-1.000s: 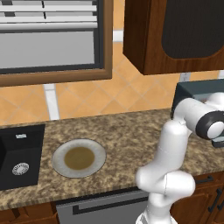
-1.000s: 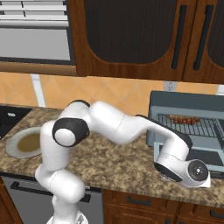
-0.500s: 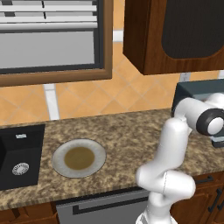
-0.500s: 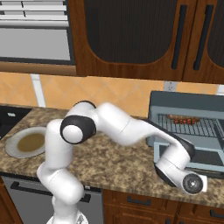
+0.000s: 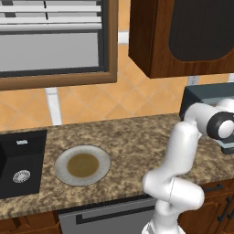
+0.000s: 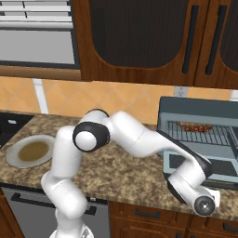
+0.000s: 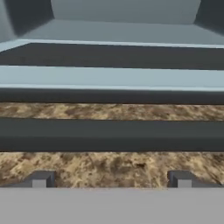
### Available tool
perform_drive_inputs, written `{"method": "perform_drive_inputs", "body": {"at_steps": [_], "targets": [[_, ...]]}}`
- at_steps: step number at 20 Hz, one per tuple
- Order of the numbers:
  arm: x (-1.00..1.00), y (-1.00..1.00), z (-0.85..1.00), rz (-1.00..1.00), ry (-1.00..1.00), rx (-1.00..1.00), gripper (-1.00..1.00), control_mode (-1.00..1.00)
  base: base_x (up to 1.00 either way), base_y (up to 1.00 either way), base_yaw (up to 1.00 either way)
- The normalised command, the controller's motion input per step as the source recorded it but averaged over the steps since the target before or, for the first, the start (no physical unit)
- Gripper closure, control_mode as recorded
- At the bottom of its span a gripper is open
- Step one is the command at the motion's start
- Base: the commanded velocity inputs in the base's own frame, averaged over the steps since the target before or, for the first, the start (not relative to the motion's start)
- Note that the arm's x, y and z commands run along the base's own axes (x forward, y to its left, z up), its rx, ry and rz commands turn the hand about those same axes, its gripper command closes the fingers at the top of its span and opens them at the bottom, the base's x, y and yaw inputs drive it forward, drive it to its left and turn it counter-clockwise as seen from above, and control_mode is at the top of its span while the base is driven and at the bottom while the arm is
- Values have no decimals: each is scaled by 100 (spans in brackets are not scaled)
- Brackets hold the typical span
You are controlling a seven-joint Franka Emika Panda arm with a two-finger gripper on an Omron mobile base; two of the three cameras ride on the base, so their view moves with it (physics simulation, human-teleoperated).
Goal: Pick up the kebab skewer and baguette bread, and place them inside the toaster oven. Close the toaster oven door and start by setting the timer.
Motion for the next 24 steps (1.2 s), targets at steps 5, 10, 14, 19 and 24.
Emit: {"method": "perform_drive_inputs", "body": {"at_steps": [5,10,14,19,24], "targets": [[17,0,-2,0,-6,0,-100,-100,0,0,0],[14,0,0,0,-7,0,-100,-100,0,0,0],[13,0,0,-1,-6,0,-100,-100,0,0,0],[13,0,0,-3,-7,0,-100,-100,0,0,0],[12,0,9,-3,-10,0,-100,-100,0,0,0]]}}
